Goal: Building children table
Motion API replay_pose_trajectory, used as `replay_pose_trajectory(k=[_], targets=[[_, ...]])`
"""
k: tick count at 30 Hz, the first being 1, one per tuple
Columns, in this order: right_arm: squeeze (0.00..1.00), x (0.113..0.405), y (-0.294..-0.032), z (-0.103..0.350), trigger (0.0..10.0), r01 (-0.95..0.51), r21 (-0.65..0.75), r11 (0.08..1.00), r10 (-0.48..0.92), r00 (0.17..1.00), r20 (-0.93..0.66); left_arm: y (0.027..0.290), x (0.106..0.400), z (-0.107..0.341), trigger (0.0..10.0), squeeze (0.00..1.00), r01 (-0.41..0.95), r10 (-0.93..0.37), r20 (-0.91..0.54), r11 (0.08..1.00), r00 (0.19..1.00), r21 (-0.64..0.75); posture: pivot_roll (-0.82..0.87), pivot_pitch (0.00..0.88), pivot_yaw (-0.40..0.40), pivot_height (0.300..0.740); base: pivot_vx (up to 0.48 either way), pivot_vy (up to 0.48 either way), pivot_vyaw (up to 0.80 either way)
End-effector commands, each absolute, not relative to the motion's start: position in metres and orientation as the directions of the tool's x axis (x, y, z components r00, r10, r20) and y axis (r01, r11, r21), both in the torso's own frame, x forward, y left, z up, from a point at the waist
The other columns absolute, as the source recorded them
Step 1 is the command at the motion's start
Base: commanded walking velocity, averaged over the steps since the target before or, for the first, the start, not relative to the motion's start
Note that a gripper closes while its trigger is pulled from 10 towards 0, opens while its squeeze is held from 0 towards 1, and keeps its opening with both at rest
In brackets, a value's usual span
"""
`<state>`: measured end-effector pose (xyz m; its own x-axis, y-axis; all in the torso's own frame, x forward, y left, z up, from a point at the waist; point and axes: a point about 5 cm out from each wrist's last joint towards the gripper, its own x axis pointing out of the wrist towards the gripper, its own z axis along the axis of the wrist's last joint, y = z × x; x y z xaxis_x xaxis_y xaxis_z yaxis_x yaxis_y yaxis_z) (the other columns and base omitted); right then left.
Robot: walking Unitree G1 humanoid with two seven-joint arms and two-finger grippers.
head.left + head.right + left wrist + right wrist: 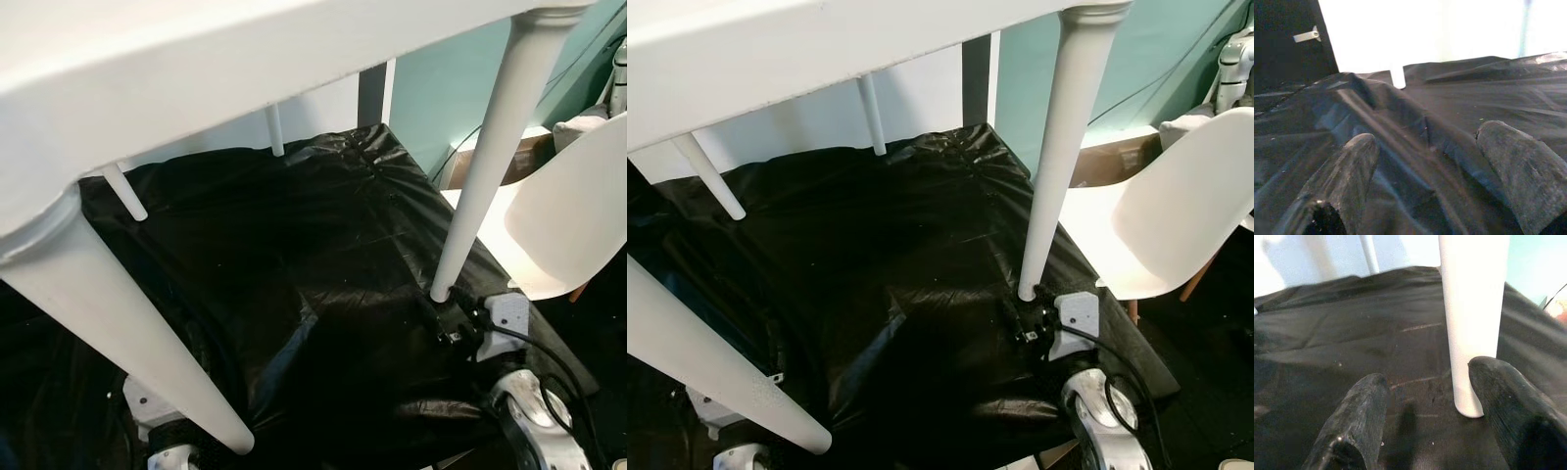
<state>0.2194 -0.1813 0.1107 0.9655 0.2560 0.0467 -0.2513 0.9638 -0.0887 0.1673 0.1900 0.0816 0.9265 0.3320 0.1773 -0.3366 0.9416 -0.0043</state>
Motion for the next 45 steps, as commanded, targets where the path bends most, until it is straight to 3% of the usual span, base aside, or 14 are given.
replay_pose_trajectory(k=[1,10,18,23,34,45], targets=[[0.00,0.218,-0.183,0.116,10.0,-0.250,-0.093,0.964,0.258,0.963,0.074,0.192,0.165,0.084,10.0,0.00,-0.322,0.317,0.191,0.947,0.929,-0.005,-0.05,0.000,0.072,0.740,0.000,0.000,0.00],[0.00,0.224,-0.171,0.134,10.0,-0.277,-0.088,0.957,0.288,0.945,0.155,0.193,0.158,0.079,10.0,0.00,-0.299,0.294,0.152,0.954,0.944,0.007,-0.04,0.000,0.075,0.740,0.000,0.000,0.00],[0.00,0.231,-0.166,0.135,10.0,-0.324,-0.101,0.941,0.337,0.928,0.158,0.185,0.147,0.076,10.0,0.00,-0.207,0.196,0.140,0.976,0.970,0.070,-0.02,0.000,0.060,0.740,0.000,0.000,0.00],[0.00,0.240,-0.149,0.133,10.0,-0.481,-0.119,0.869,0.493,0.862,0.121,0.185,0.146,0.075,10.0,0.00,-0.259,0.248,0.145,0.964,0.958,0.062,0.02,0.000,0.025,0.740,0.000,0.000,0.00],[0.00,0.251,-0.142,0.134,10.0,-0.504,-0.114,0.856,0.516,0.848,0.124,0.184,0.138,0.070,10.0,0.00,-0.300,0.290,0.145,0.952,0.946,0.059,0.07,0.000,-0.011,0.740,0.000,0.000,0.07],[0.00,0.250,-0.149,0.129,10.0,-0.456,-0.065,0.888,0.461,0.879,0.122,0.186,0.136,0.067,10.0,0.00,-0.296,0.288,0.121,0.954,0.950,0.046,0.05,0.000,0.009,0.740,0.000,0.000,0.22]])
